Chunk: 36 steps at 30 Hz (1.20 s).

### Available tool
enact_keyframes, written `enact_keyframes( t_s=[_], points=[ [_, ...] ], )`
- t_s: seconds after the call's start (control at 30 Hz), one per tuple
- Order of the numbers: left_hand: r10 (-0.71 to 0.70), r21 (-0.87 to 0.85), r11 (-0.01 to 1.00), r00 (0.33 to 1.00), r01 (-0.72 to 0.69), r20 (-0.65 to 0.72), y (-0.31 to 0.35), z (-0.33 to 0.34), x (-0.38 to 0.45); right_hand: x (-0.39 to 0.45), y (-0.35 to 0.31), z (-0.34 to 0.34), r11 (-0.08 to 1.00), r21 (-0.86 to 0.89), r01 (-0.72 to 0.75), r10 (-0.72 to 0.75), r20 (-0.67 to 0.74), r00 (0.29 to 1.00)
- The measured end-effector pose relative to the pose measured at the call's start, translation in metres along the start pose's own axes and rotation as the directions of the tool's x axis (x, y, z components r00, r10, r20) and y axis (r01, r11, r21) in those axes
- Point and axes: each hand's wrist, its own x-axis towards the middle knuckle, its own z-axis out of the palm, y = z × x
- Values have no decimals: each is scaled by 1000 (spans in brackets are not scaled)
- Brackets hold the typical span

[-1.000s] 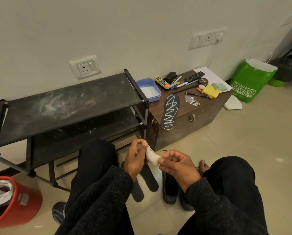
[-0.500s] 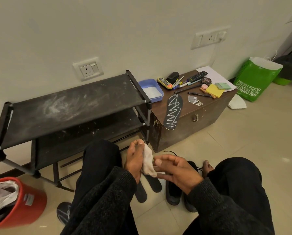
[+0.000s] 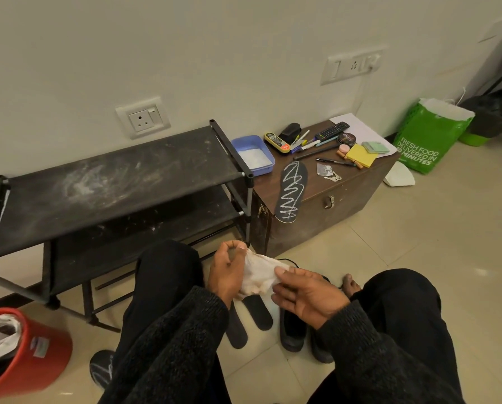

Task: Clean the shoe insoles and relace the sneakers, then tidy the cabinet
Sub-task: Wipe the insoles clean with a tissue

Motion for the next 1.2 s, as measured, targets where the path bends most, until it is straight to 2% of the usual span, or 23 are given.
enact_keyframes(
  t_s=[0.1,0.2,0.33,0.47,0.53,0.6,0.7,0.77,0.8,0.83,0.9,0.93,0.97,1.0,1.03,1.1,1.2],
  points=[
    [-150,-108,978,962,178,226,4,2,-8,1,-5,0,983,153,106,-107,-1,994],
    [-230,-59,954,848,293,478,1,0,-13,7,-8,-5,950,174,260,-237,-143,961],
    [-200,-65,952,771,298,605,0,9,-17,7,-7,-1,932,-104,346,-361,-264,894],
    [-195,-18,965,762,262,617,-5,14,-17,8,-1,2,846,-379,374,-494,-294,818],
    [-186,-18,969,781,245,597,-8,14,-17,9,0,1,838,-412,357,-500,-319,806],
    [-180,-126,949,826,289,535,-7,14,-15,9,0,-1,862,-358,358,-478,-340,810],
    [-215,-442,801,884,403,415,-3,13,-10,8,-1,-2,912,-220,347,-405,-346,846],
    [-252,-567,712,904,415,345,-3,12,-4,7,-1,1,922,-252,293,-364,-312,878],
    [-270,-587,704,915,399,299,-4,12,-2,7,0,3,933,-253,255,-322,-273,906],
    [-288,-569,732,927,375,241,-7,14,-1,6,1,4,952,-228,202,-253,-221,942],
    [-239,-355,902,969,247,67,-13,15,3,3,3,6,979,-191,66,-83,-86,993],
    [-144,-179,974,989,138,-22,-13,15,3,2,4,5,979,-203,19,-25,-28,999],
    [-13,-1,1000,995,13,-101,-11,13,3,0,4,4,977,-215,-3,5,9,1000],
    [103,115,990,982,-86,-155,-8,11,2,0,3,2,976,-218,-7,12,25,1000],
    [162,155,979,969,-135,-184,-6,9,3,0,1,0,976,-217,-5,10,23,1000],
    [183,169,974,968,-153,-174,-4,6,4,-1,-1,0,984,-176,25,-25,-1,1000],
    [211,201,962,969,-183,-127,-11,9,6,0,-1,4,993,-20,119,-119,-37,992]
  ],
)
